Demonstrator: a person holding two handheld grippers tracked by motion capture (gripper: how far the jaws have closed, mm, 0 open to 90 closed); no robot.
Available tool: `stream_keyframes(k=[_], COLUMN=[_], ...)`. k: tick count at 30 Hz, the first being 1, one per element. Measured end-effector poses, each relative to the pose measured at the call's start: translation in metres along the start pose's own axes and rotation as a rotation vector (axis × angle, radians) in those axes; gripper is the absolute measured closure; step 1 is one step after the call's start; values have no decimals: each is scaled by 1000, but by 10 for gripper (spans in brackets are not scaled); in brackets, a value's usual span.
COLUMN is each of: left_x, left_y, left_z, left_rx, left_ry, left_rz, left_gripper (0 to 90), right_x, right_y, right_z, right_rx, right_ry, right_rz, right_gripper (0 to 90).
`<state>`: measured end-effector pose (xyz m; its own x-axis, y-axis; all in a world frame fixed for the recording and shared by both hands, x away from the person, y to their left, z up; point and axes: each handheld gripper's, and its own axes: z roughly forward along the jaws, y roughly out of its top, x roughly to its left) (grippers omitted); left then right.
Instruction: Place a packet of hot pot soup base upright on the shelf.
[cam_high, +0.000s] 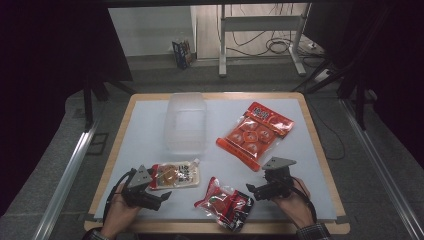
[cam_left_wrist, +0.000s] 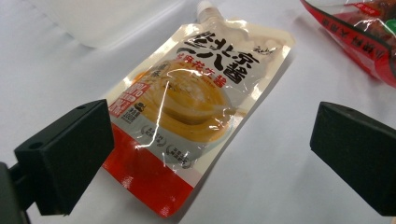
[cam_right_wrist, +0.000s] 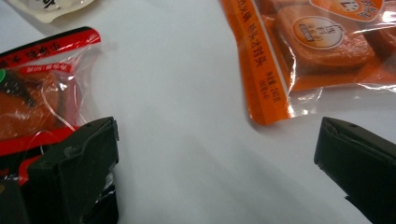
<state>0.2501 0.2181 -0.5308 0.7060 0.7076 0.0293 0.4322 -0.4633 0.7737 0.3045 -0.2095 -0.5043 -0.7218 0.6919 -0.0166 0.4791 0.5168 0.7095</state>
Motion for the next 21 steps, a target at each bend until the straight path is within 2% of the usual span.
stream_keyframes(k=[4,13,16,21], left_x=[-1,-2,-3,-4], left_y=[1,1,1,1], left_z=[1,1,3,4], left_rx=[13,16,25,32], left_ry=[4,5,3,-1], left_rz=[17,22,30,40], left_gripper=[0,0,0,0], right_x=[-3,-6,-8,-6], right_y=[3,9,11,14], right_z=[2,3,3,3], right_rx=[-5,-14,0,21], right_ry=[-3,-21,5,7], right_rz=[32,27,28,21], right_gripper=[0,7,36,79])
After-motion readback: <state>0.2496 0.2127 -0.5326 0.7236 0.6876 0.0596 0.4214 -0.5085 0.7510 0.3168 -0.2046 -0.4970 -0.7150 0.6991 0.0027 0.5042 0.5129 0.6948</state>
